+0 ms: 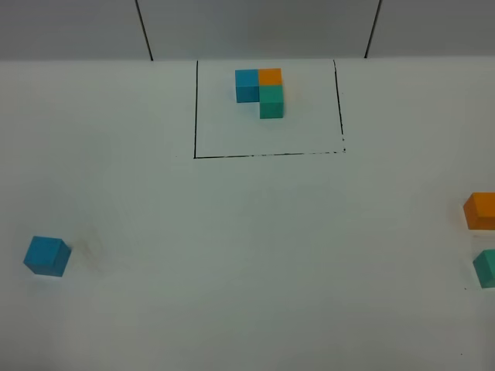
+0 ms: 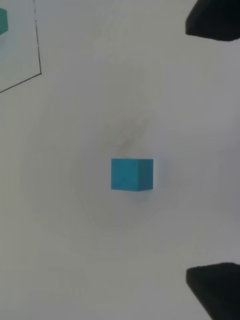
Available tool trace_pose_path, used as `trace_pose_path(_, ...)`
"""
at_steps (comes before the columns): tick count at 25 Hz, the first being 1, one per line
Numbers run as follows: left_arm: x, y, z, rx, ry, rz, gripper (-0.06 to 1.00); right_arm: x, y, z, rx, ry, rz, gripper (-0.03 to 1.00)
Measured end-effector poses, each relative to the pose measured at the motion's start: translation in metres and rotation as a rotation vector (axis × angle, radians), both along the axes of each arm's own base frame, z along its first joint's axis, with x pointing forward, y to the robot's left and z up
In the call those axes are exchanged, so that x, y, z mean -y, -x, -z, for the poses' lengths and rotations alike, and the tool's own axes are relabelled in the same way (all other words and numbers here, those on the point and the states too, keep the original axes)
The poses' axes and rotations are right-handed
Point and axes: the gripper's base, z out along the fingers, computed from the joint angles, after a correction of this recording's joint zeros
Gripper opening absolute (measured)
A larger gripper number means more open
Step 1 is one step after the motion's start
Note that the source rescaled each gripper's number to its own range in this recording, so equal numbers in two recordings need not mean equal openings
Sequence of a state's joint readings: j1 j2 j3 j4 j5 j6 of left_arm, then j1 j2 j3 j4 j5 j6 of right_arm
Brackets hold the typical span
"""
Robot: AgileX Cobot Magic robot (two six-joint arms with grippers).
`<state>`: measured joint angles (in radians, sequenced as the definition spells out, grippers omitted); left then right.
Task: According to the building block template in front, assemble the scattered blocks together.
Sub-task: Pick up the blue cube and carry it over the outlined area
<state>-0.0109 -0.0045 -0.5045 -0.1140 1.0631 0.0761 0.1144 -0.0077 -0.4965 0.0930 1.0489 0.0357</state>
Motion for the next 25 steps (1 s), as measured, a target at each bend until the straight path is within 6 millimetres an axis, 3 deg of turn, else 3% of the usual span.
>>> trace_pose_path(13, -0.001, -0.007, 0.000, -0.051, -0.008, -0.005, 0.93, 0.000, 0.000, 0.000, 0.000, 0.000, 0.000, 0.00)
trace_pose_path(17, -0.005, -0.029, -0.003, -0.170, -0.058, -0.032, 0.93, 0.000, 0.000, 0.000, 0.000, 0.000, 0.000, 0.00)
trace_pose_path(25, -0.008, -0.104, -0.026, -0.441, -0.064, -0.091, 0.93, 0.000, 0.000, 0.000, 0.000, 0.001, 0.000, 0.00)
